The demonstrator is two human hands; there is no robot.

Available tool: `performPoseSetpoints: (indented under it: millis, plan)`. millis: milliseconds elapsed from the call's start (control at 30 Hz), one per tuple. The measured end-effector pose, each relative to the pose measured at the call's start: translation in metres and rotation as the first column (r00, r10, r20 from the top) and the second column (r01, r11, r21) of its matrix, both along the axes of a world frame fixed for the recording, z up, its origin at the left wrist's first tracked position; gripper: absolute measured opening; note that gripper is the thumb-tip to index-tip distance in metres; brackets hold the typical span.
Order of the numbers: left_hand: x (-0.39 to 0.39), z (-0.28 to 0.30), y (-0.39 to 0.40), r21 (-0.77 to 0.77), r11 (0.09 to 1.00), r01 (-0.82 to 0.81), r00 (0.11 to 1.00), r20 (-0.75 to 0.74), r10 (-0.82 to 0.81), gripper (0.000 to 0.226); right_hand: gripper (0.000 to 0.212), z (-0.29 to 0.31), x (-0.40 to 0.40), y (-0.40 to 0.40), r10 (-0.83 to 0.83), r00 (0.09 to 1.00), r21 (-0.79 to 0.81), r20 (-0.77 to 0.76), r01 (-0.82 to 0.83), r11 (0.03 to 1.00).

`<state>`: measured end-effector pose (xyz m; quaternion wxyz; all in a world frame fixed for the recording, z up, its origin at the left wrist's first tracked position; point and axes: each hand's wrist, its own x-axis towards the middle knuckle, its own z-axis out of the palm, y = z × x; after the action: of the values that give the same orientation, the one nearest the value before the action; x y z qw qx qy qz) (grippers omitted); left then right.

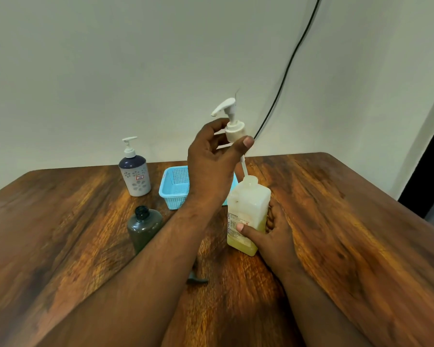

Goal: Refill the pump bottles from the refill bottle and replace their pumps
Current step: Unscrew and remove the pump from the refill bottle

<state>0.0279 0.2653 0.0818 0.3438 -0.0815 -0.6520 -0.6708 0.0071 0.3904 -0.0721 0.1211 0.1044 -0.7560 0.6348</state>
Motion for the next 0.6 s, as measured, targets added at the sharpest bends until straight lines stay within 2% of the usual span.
performPoseSetpoints:
  millis: [100,200,300,467,600]
  plan:
    - [0.003,0.003,0.001,-0.004,1.0,-0.026,0.999,-0.036,0.025,0.045,0.093,0.001,0.001,0.001,0.007,1.0,0.004,-0.003,-0.007,1.0]
    - [0.003,0.001,-0.002,0.067,0.998,0.009,1.0,-0.028,-0.007,0.045,0.091,0.002,0.001,0.001,0.013,1.0,0.001,-0.007,-0.013,1.0]
    - [0.002,-0.003,-0.003,-0.041,0.997,0.061,0.996,0.07,-0.058,0.044,0.09,0.001,0.001,0.001,0.018,1.0,-0.009,-0.003,-0.018,1.0]
    - [0.001,-0.001,-0.005,-0.016,0.999,0.05,0.996,0.081,-0.048,0.039,0.092,0.001,0.001,0.002,0.03,1.0,-0.008,0.004,-0.03,1.0]
    - [-0.001,0.007,-0.008,0.061,0.996,0.061,0.996,0.066,-0.065,0.035,0.093,0.0,0.0,0.002,0.027,1.0,0.0,0.009,-0.027,1.0]
